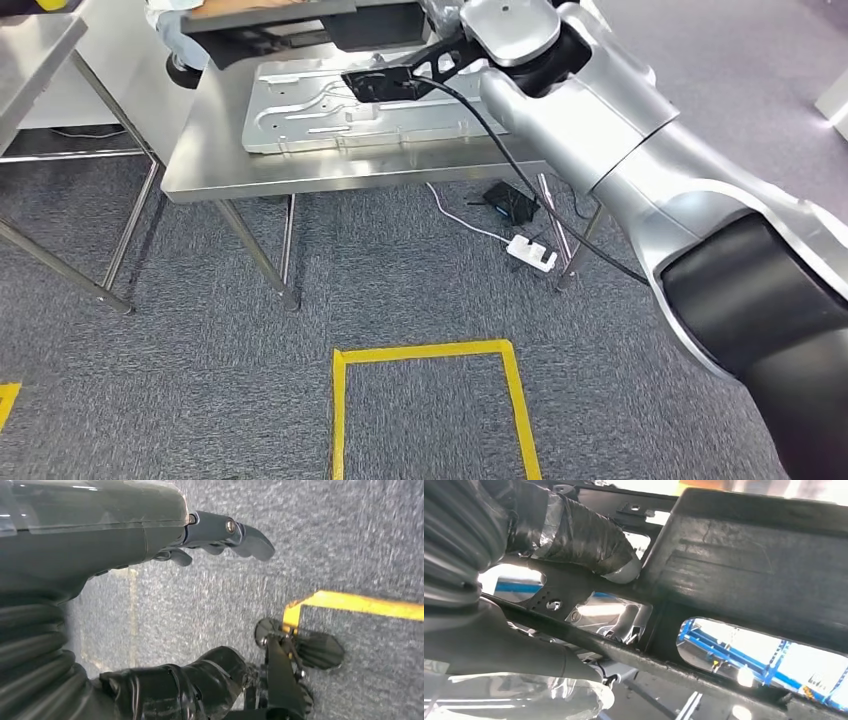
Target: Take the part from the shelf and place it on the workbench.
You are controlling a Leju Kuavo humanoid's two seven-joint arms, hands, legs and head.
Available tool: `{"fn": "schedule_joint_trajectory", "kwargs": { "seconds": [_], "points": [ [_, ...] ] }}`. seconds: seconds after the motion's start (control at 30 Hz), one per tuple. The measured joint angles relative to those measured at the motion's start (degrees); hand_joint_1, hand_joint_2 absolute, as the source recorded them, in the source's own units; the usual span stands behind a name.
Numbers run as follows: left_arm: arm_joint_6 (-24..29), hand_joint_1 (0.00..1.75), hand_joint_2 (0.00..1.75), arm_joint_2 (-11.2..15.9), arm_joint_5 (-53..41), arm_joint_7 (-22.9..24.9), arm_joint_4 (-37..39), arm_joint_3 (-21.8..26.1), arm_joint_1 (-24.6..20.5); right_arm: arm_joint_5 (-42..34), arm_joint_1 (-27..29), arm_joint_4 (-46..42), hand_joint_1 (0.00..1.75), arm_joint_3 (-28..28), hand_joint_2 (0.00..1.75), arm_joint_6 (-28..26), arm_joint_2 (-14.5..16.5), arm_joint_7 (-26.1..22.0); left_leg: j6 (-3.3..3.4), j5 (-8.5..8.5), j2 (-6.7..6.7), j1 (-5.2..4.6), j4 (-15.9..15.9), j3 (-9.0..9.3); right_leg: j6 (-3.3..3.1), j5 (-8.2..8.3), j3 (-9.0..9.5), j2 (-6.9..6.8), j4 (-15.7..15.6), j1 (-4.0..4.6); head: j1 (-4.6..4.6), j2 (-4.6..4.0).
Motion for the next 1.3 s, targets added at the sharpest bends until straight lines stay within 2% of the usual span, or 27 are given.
{"fn": "schedule_joint_trajectory", "kwargs": {
  "seconds": [0.07, 0.1, 0.17, 0.2, 0.23, 0.27, 0.3, 0.33, 0.37, 0.4, 0.47, 0.53, 0.6, 0.7, 0.73, 0.77, 0.8, 0.87, 0.9, 0.93, 1.0, 1.07, 1.13, 1.17, 1.23, 1.27, 1.3],
  "points": [
    [0.0, 0.0, 1.75, -0.01, -0.03, -0.03, 0.0, 0.0, 0.11, 0.0, 0.0, 0.01, 1.75, 0.0, 1.75, 0.04, -0.04, 0.13, 0.2, 0.11, 0.14, 0.32, -1.08, 0.93, 0.55, -0.78, -0.26, -0.18, 0.93, 0.02, 0.14, 0.0],
    [0.01, 0.0, 1.75, -0.01, -0.07, -0.05, 0.0, 0.01, 0.16, 0.01, -0.07, 0.01, 1.75, -0.01, 1.75, 0.07, -0.12, 0.26, 0.34, 0.13, 0.23, 0.52, -1.6, 1.43, 0.81, -1.81, -1.22, -0.26, 2.93, 0.02, 0.24, 0.0],
    [0.12, 0.0, 1.75, -0.01, -0.18, -0.1, 0.0, 0.01, 0.17, 0.01, -0.1, 0.01, 1.75, -0.02, 1.75, 0.22, -0.29, 0.54, 0.67, -0.21, 0.31, 0.61, -1.8, 1.99, 1.2, -4.56, -5.0, -0.37, 9.82, -0.17, 0.33, 0.0],
    [0.21, 0.0, 1.75, 0.0, -0.28, -0.14, 0.0, 0.01, 0.12, 0.01, 0.04, 0.01, 1.75, -0.02, 1.75, 0.33, -0.43, 0.66, 0.76, -0.49, 0.29, 0.63, -1.65, 2.17, 1.4, -5.33, -7.08, -0.38, 13.12, -0.32, 0.33, 0.0],
    [0.31, 0.0, 1.75, 0.0, -0.38, -0.16, 0.0, 0.01, 0.08, 0.01, 0.24, 0.01, 1.75, -0.02, 1.75, 0.47, -0.62, 0.73, 0.74, -0.85, 0.21, 0.67, -1.42, 2.35, 1.6, -5.1, -8.5, -0.4, 14.9, -0.51, 0.33, 0.0],
    [0.4, 0.0, 1.75, 0.0, -0.49, -0.2, 0.0, 0.01, 0.05, 0.01, 0.4, 0.01, 1.75, -0.02, 1.75, 0.65, -0.87, 0.8, 0.63, -1.29, 0.1, 0.75, -1.07, 2.53, 1.8, -3.77, -8.96, -0.43, 14.58, -0.73, 0.35, 0.0],
    [0.46, 0.0, 1.75, 0.0, -0.59, -0.25, 0.0, 0.01, 0.07, 0.01, 0.47, 0.0, 1.75, -0.02, 1.75, 0.81, -1.14, 0.91, 0.44, -1.81, -0.03, 0.87, -0.58, 2.69, 1.98, -1.59, -8.41, -0.49, 12.2, -0.95, 0.35, 0.0],
    [0.51, 0.0, 1.75, 0.01, -0.66, -0.31, 0.0, 0.01, 0.13, 0.01, 0.45, -0.01, 1.75, -0.02, 1.75, 0.97, -1.42, 1.02, 0.17, -2.4, -0.14, 0.98, 0.0, 2.78, 2.11, 0.66, -7.3, -0.59, 8.72, -1.14, 0.38, 0.0],
    [0.56, 0.0, 1.75, 0.02, -0.72, -0.39, 0.0, 0.0, 0.21, 0.0, 0.36, -0.03, 1.75, -0.02, 1.75, 1.06, -1.65, 1.12, -0.2, -3.03, -0.21, 0.94, 0.74, 2.67, 2.17, 2.11, -6.02, -0.68, 5.58, -1.2, 0.43, 0.0],
    [0.6, 0.0, 1.75, 0.03, -0.76, -0.45, 0.0, -0.01, 0.28, -0.02, 0.3, -0.09, 1.75, -0.03, 1.75, 1.13, -1.82, 1.21, -0.53, -3.53, -0.24, 0.88, 1.32, 2.5, 2.03, 2.76, -5.15, -0.68, 3.49, -1.18, 0.41, 0.01],
    [0.72, 0.0, 1.75, 0.04, -0.81, -0.58, 0.0, -0.02, 0.35, -0.06, 0.4, -0.19, 1.75, -0.04, 1.75, 1.23, -2.11, 1.31, -1.03, -4.03, -0.2, 0.74, 1.86, 2.24, 1.51, 2.31, -4.58, -0.51, 2.43, -0.93, 0.32, 0.01],
    [0.8, 0.0, 1.75, -0.01, -0.84, -0.66, 0.0, -0.02, 0.33, -0.08, 0.57, -0.24, 1.75, -0.04, 1.75, 1.33, -2.43, 1.39, -1.38, -4.31, -0.13, 0.85, 1.88, 2.27, 0.87, 2.17, -4.51, -0.31, 2.19, -1.06, 0.2, 0.01],
    [0.9, 0.0, 1.75, -0.08, -0.98, -0.69, 0.0, -0.02, 0.29, -0.08, 0.52, -0.34, 1.75, -0.05, 1.75, 1.4, -2.66, 1.62, -1.95, -5.73, -0.05, 0.96, 4.39, 1.16, 0.36, 2.08, -4.06, -0.2, 1.86, -1.38, 0.01, 0.0],
    [1.19, 0.0, 1.75, -0.05, -1.26, -0.8, 0.0, -0.02, 0.24, -0.08, 0.73, -0.63, 1.75, -0.07, 1.75, 1.74, -2.81, 1.96, -2.58, -9.48, 0.01, 1.12, 14.48, -4.24, -0.16, 1.54, -3.22, -0.02, 1.7, -1.42, -0.18, 0.0],
    [1.28, 0.0, 1.75, -0.04, -1.33, -0.85, 0.0, -0.03, 0.26, -0.08, 1.01, -0.69, 1.75, -0.07, 1.75, 1.92, -2.89, 2.09, -2.63, -9.87, 0.01, 1.13, 17.1, -5.99, -0.25, 1.26, -2.85, 0.01, 1.7, -1.38, -0.19, 0.0],
    [1.37, 0.0, 1.75, -0.04, -1.4, -0.89, 0.0, -0.03, 0.29, -0.09, 1.31, -0.76, 1.75, -0.07, 1.75, 2.1, -2.99, 2.23, -2.58, -9.24, 0.01, 1.13, 17.98, -7.01, -0.26, 0.94, -2.43, 0.03, 1.7, -1.32, -0.19, 0.0],
    [1.45, 0.0, 1.75, -0.04, -1.48, -0.94, 0.0, -0.04, 0.33, -0.1, 1.55, -0.88, 1.75, -0.07, 1.75, 2.22, -3.15, 2.38, -2.4, -7.36, 0.01, 1.12, 16.62, -6.99, -0.25, 0.59, -1.91, 0.05, 1.7, -1.25, -0.18, 0.0],
    [1.54, 0.0, 1.75, -0.03, -1.58, -1.01, 0.0, -0.04, 0.4, -0.13, 1.66, -1.22, 1.75, -0.1, 1.75, 2.32, -3.45, 2.57, -1.71, -2.14, -0.01, 1.02, 9.21, -4.47, -0.17, -0.13, -0.82, 0.08, 1.58, -1.12, -0.14, 0.0],
    [1.56, 0.0, 1.75, 0.0, -1.61, -1.03, 0.0, -0.04, 0.41, -0.14, 1.55, -1.39, 1.75, -0.12, 1.75, 2.32, -3.6, 2.64, -1.32, -0.3, -0.03, 0.82, 5.63, -2.92, -0.05, -0.41, -0.42, 0.1, 1.45, -1.01, -0.11, 0.0],
    [1.57, 0.0, 1.75, 0.03, -1.61, -1.04, 0.0, -0.04, 0.35, -0.14, 1.43, -1.53, 1.75, -0.15, 1.75, 2.33, -3.69, 2.69, -0.94, 0.44, -0.02, 0.6, 3.04, -1.68, 0.15, -0.58, -0.19, 0.13, 1.27, -0.95, -0.15, 0.0],
    [1.64, 0.0, 1.75, 0.07, -1.65, -1.05, 0.0, -0.05, 0.21, -0.15, 1.39, -1.72, 1.75, -0.17, 1.75, 2.37, -3.92, 2.75, -0.5, 0.01, -0.01, 0.24, 1.33, -0.68, 0.68, -0.65, -0.02, 0.17, 0.8, -0.88, -0.25, 0.0],
    [1.78, 0.0, 1.75, 0.06, -1.72, -1.06, 0.0, -0.09, 0.16, -0.15, 1.54, -1.91, 1.75, -0.18, 1.75, 2.4, -4.17, 2.8, -0.3, -0.19, 0.08, 0.49, 0.32, -0.05, 1.27, -0.96, 0.04, 0.05, 0.68, -0.82, -0.24, 0.0],
    [1.88, 0.0, 1.75, 0.04, -1.74, -1.1, 0.0, -0.12, 0.26, -0.15, 1.52, -2.1, 1.75, -0.2, 1.75, 2.4, -4.47, 2.86, 0.0, -0.23, 0.21, 0.81, -0.58, 0.79, 1.62, -2.27, -0.98, -0.22, 2.91, -0.7, -0.1, 0.0],
    [1.92, 0.0, 1.75, 0.03, -1.74, -1.12, 0.0, -0.13, 0.31, -0.15, 1.51, -2.2, 1.75, -0.21, 1.75, 2.4, -4.62, 2.89, 0.2, -0.37, 0.25, 0.79, -0.72, 1.09, 1.67, -3.44, -2.36, -0.35, 5.66, -0.72, -0.04, 0.0],
    [1.97, 0.0, 1.75, 0.02, -1.74, -1.15, 0.0, -0.13, 0.26, -0.16, 1.79, -2.34, 1.75, -0.22, 1.75, 2.45, -4.84, 2.9, 0.64, -0.88, 0.24, 0.77, -0.74, 1.66, 1.83, -5.87, -6.76, -0.39, 13.21, -0.74, 0.04, 0.0],
    [2.0, 0.0, 1.75, 0.02, -1.74, -1.16, 0.0, -0.13, 0.21, -0.16, 2.07, -2.38, 1.75, -0.22, 1.75, 2.52, -4.95, 2.9, 0.74, -1.22, 0.16, 0.76, -0.66, 1.99, 1.93, -6.02, -8.57, -0.41, 15.77, -0.82, 0.06, 0.0],
    [2.02, 0.0, 1.75, 0.02, -1.74, -1.18, 0.0, -0.13, 0.19, -0.17, 2.32, -2.42, 1.75, -0.22, 1.75, 2.6, -5.05, 2.9, 0.73, -1.6, 0.06, 0.79, -0.51, 2.33, 2.01, -4.99, -9.42, -0.43, 16.18, -0.94, 0.07, 0.0]
  ]
}}
